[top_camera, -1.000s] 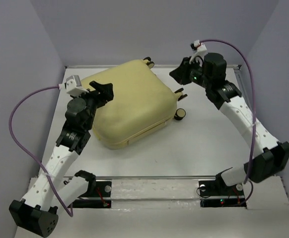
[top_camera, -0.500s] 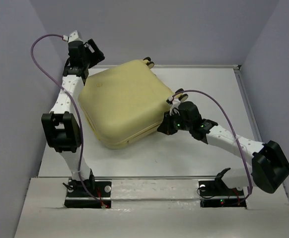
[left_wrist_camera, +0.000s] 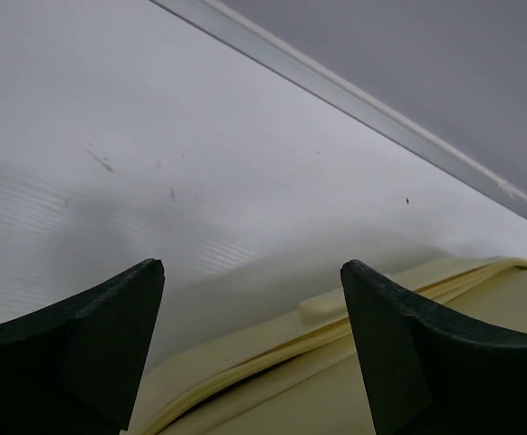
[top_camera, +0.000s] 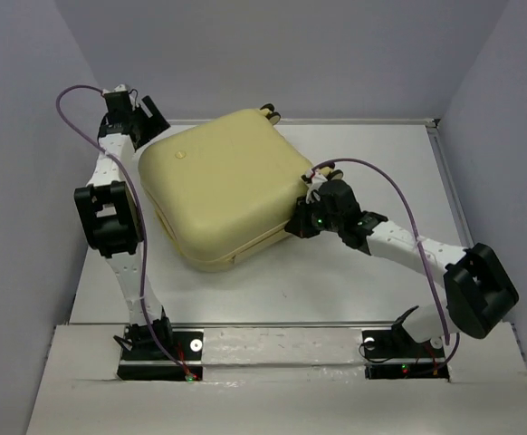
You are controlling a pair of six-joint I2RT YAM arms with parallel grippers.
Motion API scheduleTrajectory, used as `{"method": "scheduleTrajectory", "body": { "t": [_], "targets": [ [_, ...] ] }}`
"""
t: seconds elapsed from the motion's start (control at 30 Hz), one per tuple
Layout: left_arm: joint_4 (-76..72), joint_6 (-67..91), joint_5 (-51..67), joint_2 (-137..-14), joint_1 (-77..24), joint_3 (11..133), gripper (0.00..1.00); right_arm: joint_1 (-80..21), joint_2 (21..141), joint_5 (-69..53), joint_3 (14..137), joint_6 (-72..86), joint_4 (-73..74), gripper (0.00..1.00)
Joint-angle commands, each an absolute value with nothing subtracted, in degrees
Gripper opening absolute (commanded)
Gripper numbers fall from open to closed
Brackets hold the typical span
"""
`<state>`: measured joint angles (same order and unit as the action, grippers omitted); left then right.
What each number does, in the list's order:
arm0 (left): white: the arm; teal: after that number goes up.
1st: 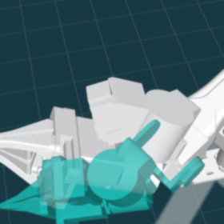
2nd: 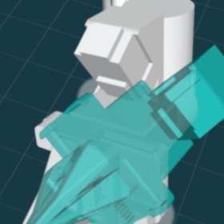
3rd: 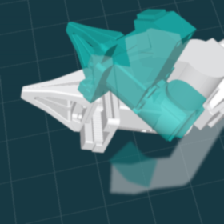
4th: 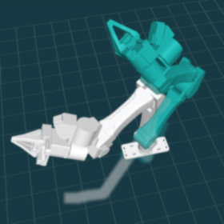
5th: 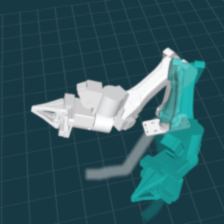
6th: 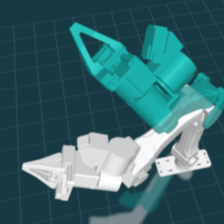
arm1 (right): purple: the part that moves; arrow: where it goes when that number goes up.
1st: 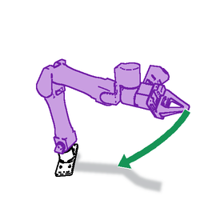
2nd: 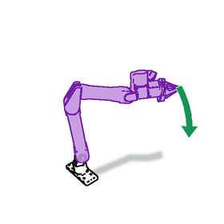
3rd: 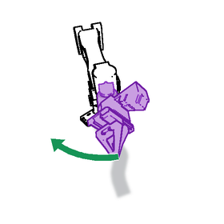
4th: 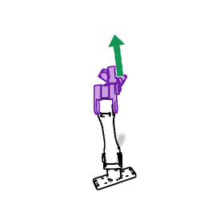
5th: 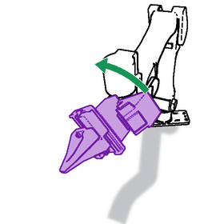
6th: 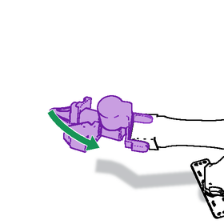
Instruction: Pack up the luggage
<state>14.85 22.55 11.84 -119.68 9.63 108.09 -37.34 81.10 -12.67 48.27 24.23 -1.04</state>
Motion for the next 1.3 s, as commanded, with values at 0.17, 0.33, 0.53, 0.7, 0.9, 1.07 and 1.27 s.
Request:
{"method": "scheduleTrajectory", "body": {
  "t": [0.17,0.33,0.53,0.7,0.9,1.07,1.27],
  "targets": [
    [8.18,23.64,18.64,-109.09,8.44,88.09,0.9,-26.21,86.21,-12.21,60.98,21.62,-6.59,0.07],
    [3.61,25.84,19.6,-96.79,8.44,73.32,0.9,-21.01,92.98,-19.33,70.22,20.65,-6.07,0.07],
    [2.9,27.15,13.82,-84.49,8.7,70.13,0.93,-19.78,88.79,-21.44,67.71,19.51,-0.18,0.36],
    [3.78,28.48,9.59,-74.04,7.74,78.91,0.98,-19.78,78.34,-21.36,56.88,19.77,-0.18,0.46],
    [7.55,22.59,-1.47,-61.98,-11.3,73.52,0.96,-19.78,72.42,-28.1,45.27,21.97,-5.36,0.21],
    [7.38,26.44,-7.63,-52.13,-35.03,58.38,0.9,-24.6,73.65,-29.62,44.55,22.15,-6.86,0.13],
    [7.64,35.75,-14.67,-41.32,-54.48,42.84,0.56,-32.61,74.44,-25.05,47.72,22.59,-7.9,0.11]
  ]
}}
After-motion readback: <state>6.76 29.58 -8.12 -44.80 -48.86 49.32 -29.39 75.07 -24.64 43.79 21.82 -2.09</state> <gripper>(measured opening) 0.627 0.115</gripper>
